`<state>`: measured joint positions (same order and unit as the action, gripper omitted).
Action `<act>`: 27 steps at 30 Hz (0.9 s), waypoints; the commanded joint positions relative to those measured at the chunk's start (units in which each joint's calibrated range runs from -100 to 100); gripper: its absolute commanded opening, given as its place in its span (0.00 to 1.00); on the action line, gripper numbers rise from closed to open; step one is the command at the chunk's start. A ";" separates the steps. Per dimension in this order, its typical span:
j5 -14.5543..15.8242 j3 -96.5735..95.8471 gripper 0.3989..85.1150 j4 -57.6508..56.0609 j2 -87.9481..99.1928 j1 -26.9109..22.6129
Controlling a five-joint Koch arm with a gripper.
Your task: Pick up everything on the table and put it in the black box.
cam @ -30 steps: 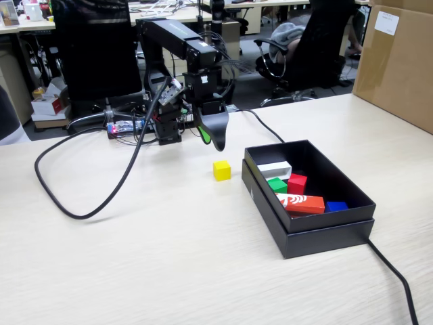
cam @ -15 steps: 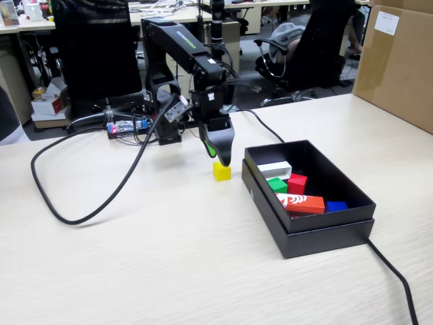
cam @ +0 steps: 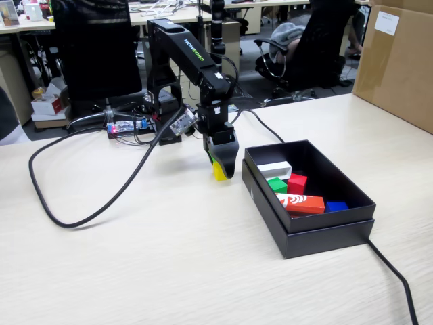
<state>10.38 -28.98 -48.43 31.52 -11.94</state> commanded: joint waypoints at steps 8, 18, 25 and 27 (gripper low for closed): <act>1.42 1.60 0.23 0.44 0.21 -0.15; 1.42 3.14 0.04 -3.10 4.91 0.34; 1.27 14.66 0.03 -15.28 15.81 0.73; 1.17 24.54 0.03 -18.82 18.11 0.73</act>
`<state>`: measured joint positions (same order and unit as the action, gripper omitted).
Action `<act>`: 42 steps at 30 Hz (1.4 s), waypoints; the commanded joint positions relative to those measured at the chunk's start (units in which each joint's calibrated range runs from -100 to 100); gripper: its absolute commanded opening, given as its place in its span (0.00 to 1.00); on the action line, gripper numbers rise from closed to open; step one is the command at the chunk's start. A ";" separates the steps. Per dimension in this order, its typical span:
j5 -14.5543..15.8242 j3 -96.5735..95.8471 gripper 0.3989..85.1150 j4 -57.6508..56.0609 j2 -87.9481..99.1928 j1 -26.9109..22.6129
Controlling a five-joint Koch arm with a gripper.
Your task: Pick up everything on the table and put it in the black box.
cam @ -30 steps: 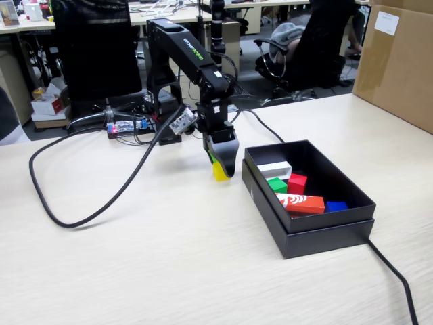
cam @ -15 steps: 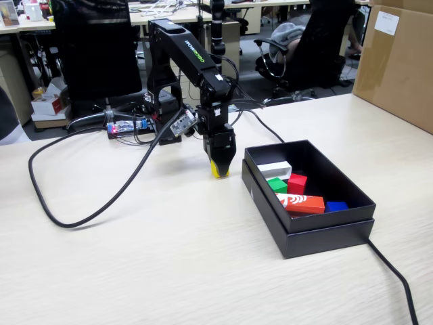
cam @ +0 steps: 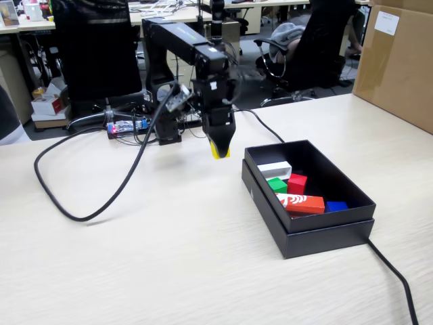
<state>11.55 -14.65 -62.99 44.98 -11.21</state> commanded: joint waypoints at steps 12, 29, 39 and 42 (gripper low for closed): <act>-1.86 42.57 0.03 -5.74 -14.17 -3.42; -8.30 48.11 0.03 4.54 -41.25 -4.69; -8.16 43.75 0.13 7.57 -49.98 -4.74; -7.86 42.57 0.16 7.57 -50.55 -4.84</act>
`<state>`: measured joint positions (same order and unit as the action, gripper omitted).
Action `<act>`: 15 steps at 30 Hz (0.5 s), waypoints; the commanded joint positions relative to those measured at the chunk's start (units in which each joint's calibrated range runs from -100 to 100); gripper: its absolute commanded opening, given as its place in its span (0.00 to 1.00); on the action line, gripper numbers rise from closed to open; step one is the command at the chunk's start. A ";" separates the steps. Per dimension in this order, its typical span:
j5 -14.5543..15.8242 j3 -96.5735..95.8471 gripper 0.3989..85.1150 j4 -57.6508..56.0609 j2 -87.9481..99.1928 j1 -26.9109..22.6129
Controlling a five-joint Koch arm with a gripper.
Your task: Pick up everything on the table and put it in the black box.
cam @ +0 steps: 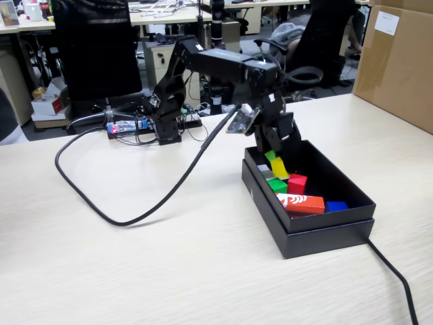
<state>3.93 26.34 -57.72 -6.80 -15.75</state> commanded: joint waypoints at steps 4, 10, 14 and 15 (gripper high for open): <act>-0.34 0.23 0.35 2.04 1.80 -0.34; -0.34 -0.59 0.49 1.52 8.00 -0.34; -0.39 -0.86 0.49 1.44 15.69 -0.34; -0.39 -0.86 0.49 1.35 17.07 -0.29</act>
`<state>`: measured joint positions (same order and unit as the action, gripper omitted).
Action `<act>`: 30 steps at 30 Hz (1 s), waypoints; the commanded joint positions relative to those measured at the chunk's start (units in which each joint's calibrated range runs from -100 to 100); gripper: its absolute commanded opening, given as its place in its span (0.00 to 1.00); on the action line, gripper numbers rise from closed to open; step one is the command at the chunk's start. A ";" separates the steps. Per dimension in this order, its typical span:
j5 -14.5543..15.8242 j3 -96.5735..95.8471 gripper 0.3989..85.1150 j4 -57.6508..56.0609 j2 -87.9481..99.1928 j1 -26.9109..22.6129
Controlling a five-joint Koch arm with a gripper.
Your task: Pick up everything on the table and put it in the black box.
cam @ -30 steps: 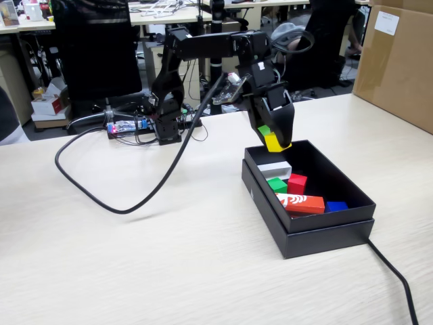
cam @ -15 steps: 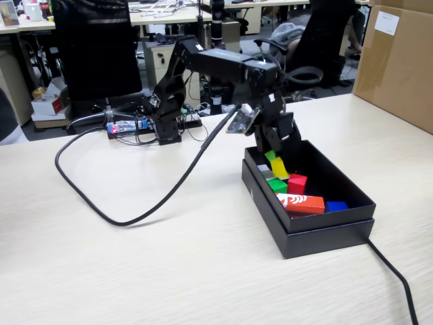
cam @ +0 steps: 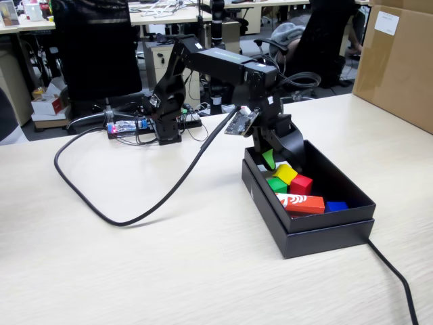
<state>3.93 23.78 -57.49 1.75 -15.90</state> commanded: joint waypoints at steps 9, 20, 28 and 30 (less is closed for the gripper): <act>-0.73 -3.56 0.49 0.34 26.54 2.98; -1.07 -32.85 0.52 11.66 51.09 8.99; -1.03 -66.39 0.55 25.57 72.43 12.55; -1.03 -71.65 0.56 27.64 74.62 12.99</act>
<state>3.10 -47.24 -35.11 71.52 -3.49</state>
